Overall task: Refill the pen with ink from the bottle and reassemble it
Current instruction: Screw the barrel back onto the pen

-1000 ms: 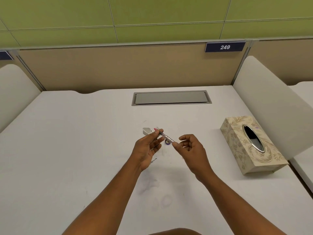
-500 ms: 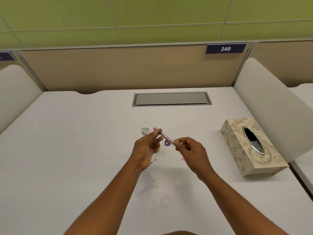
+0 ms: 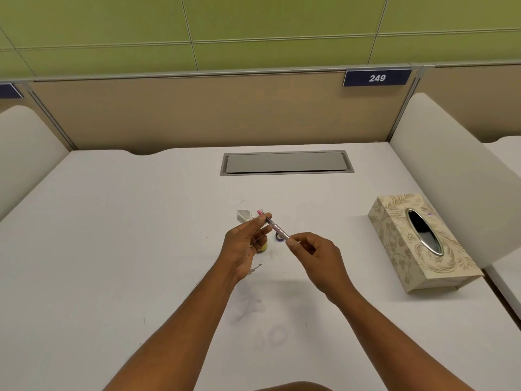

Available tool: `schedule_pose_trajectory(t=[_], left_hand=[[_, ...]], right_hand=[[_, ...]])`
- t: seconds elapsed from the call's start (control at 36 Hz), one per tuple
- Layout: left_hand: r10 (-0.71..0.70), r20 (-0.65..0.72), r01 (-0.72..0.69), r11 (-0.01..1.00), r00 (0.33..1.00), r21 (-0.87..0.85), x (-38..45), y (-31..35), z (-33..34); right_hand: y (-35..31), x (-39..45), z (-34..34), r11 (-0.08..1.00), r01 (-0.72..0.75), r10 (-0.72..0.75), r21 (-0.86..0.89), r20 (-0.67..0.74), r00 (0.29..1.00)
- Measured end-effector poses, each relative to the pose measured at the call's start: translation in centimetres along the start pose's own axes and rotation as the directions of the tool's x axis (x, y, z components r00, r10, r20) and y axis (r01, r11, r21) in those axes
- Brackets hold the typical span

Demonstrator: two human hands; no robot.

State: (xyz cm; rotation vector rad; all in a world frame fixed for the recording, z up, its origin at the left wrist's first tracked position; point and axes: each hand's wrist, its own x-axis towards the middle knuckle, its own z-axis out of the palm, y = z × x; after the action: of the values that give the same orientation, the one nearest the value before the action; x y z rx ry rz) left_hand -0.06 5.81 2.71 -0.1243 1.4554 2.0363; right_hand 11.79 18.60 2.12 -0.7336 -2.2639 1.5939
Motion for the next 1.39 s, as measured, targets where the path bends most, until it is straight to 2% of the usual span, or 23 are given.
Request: schedule_pose_trajectory(t=[0.08, 0.28, 0.5, 0.69, 0.94, 1.31, 1.39], left_hand=[[-0.001, 0.016, 0.001, 1.0, 1.0, 0.013, 0.2, 0.0, 0.0], [-0.022, 0.057, 0.022, 1.0, 0.998, -0.001, 0.3, 0.1, 0.2], [-0.014, 0.039, 0.015, 1.0, 0.999, -0.015, 0.3, -0.1, 0.2], [-0.025, 0.066, 0.026, 0.999, 0.997, -0.025, 0.1, -0.1, 0.9], [-0.011, 0.054, 0.012, 0.999, 0.998, -0.034, 0.0, -0.1, 1.4], [-0.021, 0.059, 0.025, 0.998, 0.998, -0.056, 0.0, -0.4, 1.7], [-0.015, 0.045, 0.017, 0.999, 0.999, -0.048, -0.1, -0.4, 1.8]], right_hand=[[0.1, 0.1, -0.1, 0.999, 0.004, -0.003, 0.047, -0.03, 1.0], [-0.1, 0.3, 0.1, 0.999, 0.021, -0.022, -0.029, -0.044, 0.999], [-0.8, 0.0, 0.1, 1.0, 0.024, -0.024, 0.001, -0.076, 0.997], [-0.4, 0.4, -0.2, 0.998, 0.052, -0.054, -0.03, -0.071, 0.996], [-0.1, 0.1, -0.6, 1.0, -0.009, 0.009, -0.002, -0.055, 0.998], [0.1, 0.4, -0.8, 0.997, 0.038, -0.041, -0.071, -0.034, 0.999], [0.0, 0.3, -0.8, 0.999, 0.016, -0.017, -0.029, -0.041, 0.999]])
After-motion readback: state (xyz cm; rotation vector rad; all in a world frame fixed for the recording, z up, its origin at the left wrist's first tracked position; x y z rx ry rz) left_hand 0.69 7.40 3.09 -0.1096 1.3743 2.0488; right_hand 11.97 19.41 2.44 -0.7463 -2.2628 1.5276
